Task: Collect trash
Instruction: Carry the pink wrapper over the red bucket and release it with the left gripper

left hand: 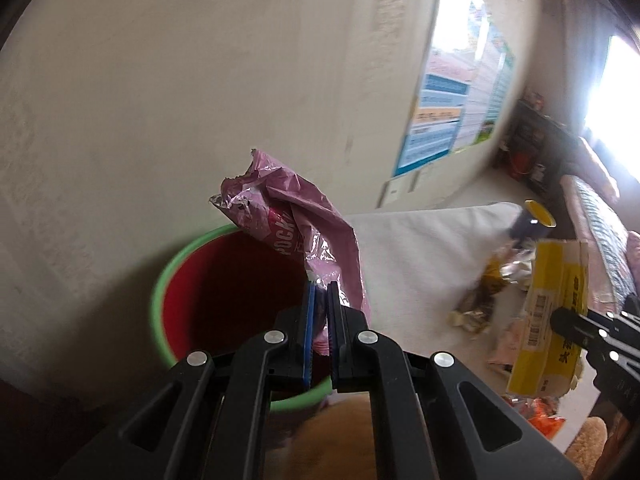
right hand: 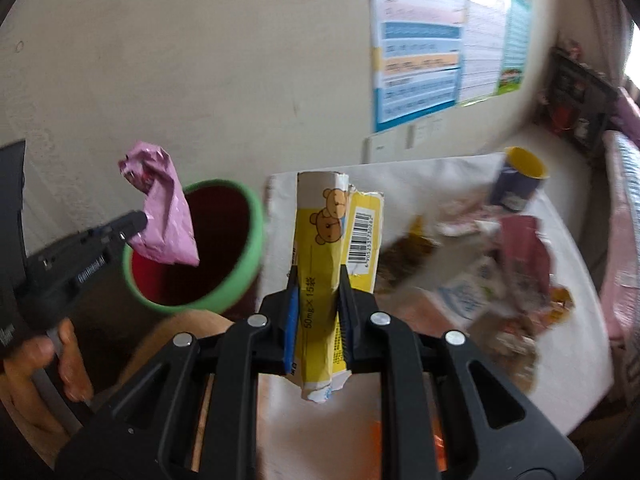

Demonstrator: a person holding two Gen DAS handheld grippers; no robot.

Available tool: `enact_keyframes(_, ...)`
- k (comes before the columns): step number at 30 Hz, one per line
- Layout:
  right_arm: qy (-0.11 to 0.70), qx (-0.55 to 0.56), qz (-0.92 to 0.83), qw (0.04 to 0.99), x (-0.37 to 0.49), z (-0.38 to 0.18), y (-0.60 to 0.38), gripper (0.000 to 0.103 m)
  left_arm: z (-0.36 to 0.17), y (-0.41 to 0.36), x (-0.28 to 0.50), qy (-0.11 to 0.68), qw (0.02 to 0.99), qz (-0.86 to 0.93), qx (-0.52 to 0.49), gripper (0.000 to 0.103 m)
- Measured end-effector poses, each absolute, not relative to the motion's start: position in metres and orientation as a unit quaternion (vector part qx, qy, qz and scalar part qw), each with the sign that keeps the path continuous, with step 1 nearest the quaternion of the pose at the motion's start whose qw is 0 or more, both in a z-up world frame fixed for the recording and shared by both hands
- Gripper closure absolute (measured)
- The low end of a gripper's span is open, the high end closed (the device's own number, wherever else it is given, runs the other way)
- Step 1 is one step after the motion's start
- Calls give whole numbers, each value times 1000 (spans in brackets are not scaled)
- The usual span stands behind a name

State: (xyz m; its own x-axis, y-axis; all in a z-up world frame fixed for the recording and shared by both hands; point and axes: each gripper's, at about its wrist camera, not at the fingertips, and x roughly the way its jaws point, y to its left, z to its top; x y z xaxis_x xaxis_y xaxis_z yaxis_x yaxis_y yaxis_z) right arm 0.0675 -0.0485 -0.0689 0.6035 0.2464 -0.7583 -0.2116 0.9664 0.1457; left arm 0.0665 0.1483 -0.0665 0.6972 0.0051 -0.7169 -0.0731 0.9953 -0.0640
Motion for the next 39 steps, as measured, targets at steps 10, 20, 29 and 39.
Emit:
enact_keyframes(10, 440, 29, 199, 875, 109, -87, 24, 85, -89, 200, 70, 413, 905, 70, -71, 99)
enact_keyframes(20, 446, 21, 222, 867, 142, -100, 56, 85, -115, 220, 86, 439, 890, 76, -97, 99)
enact_keyframes(29, 436, 11, 227, 871, 143, -100, 65, 65, -124, 218, 94, 445, 888, 76, -93, 64)
enact_keyframes(39, 417, 23, 211, 884, 115, -83, 34, 53, -102, 198, 90, 430, 897, 66, -82, 62)
